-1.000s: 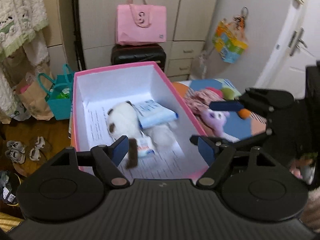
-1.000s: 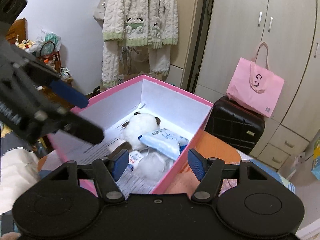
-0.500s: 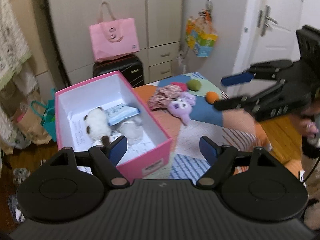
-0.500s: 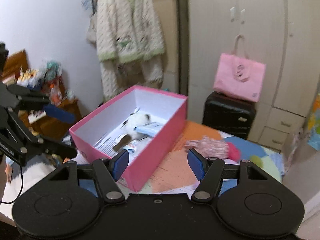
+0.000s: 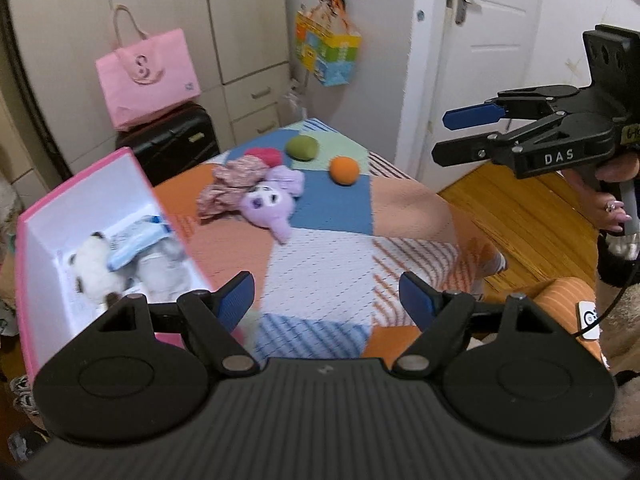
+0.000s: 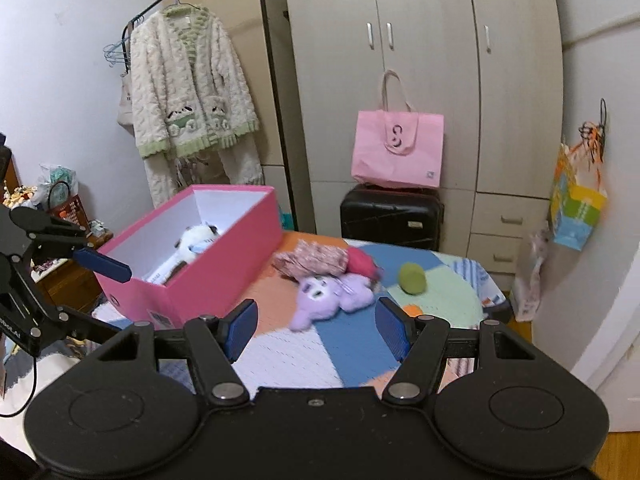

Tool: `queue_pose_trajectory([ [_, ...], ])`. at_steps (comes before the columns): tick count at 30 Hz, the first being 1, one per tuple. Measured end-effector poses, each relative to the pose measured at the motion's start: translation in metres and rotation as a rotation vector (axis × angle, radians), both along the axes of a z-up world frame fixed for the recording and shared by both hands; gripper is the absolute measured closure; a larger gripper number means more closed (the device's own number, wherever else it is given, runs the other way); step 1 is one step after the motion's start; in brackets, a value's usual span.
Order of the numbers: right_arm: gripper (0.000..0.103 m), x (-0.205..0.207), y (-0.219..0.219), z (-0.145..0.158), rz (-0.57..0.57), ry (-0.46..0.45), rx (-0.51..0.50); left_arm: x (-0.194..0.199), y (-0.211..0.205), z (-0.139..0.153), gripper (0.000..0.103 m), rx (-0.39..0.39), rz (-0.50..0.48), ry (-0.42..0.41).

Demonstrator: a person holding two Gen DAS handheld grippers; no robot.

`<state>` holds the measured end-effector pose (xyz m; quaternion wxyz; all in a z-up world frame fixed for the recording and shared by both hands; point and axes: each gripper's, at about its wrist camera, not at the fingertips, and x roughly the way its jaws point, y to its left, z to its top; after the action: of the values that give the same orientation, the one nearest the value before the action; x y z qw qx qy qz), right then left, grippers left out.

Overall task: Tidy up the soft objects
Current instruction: 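Move the right tool to the orange ball while the left tool moves to the pink floral cloth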

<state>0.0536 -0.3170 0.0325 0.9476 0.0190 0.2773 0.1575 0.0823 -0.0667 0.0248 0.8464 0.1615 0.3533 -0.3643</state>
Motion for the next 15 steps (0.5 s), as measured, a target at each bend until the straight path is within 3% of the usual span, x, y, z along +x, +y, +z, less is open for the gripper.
queue_pose_trajectory([
  [9, 0.033, 0.013, -0.031, -0.035, 0.004, 0.017, -0.012, 0.031, -0.041, -0.029, 0.024, 0.013, -0.007, 0.075],
  [15, 0.033, 0.034, -0.040, -0.057, 0.016, 0.028, -0.026, 0.056, -0.055, -0.049, 0.024, -0.011, 0.048, 0.085],
])
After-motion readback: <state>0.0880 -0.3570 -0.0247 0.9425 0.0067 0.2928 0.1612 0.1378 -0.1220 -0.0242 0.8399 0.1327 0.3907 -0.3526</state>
